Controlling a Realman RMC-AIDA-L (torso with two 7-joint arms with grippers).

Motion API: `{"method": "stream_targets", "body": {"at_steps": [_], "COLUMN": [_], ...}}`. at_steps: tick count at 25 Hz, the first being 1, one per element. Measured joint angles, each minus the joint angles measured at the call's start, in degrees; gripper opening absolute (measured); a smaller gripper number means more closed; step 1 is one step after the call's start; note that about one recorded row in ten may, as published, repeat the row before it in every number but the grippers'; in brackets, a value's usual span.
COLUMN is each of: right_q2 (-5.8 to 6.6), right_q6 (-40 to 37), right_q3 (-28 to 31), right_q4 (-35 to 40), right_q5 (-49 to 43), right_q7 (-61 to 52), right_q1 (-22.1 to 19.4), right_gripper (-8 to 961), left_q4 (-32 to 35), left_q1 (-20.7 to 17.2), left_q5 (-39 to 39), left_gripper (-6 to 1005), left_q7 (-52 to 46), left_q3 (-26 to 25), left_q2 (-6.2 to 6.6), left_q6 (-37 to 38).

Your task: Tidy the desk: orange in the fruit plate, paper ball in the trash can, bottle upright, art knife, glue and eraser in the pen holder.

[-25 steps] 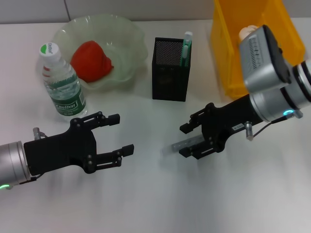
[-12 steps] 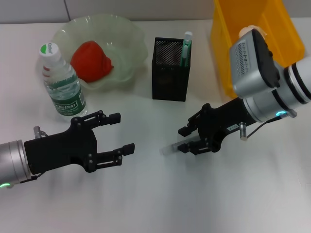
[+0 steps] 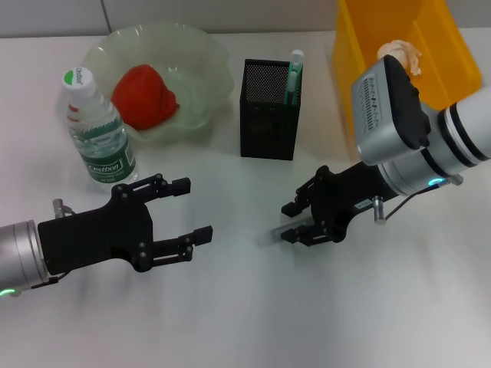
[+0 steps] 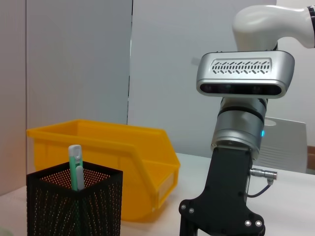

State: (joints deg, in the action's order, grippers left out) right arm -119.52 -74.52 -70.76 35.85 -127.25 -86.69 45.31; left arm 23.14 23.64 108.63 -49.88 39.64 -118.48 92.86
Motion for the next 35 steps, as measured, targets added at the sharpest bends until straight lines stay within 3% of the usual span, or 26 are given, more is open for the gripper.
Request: {"method": "stream_targets", "body": {"at_steps": [9,19,27,35], "right_q2": [-0.09,-0.1,-0.05,0.39], "right_q6": [2.7,3.7,3.3,2.8], "right_q3": [-4.4,-4.9,-4.4,-3.1], "right_q4": [0.0,-0.1,0.8,6.3], "right_q5": [0.5,0.6,1.9,9.8], "right_q7": [-0.1,-0.2,-0.2,0.8], "right_q1": [0.0,0.0,-0.4,-6.1], "right_gripper": [360,332,161,147], "left_q4": [0.0,0.0,0.1,0.3], "left_q1": [0.1,0.2,0.1,0.0], "left_q5": [-0.1,-0.3,-0.4,-0.4], "left_gripper": [799,799,799,799], "left_q7": [0.0,0.0,-0.2,-0.2], "left_q3": [0.0,0.0,0.0,0.0], "left_q2": [0.0,0.05,0.09,0.09], "left_q6": [0.2,0.8,1.0,1.4]}}
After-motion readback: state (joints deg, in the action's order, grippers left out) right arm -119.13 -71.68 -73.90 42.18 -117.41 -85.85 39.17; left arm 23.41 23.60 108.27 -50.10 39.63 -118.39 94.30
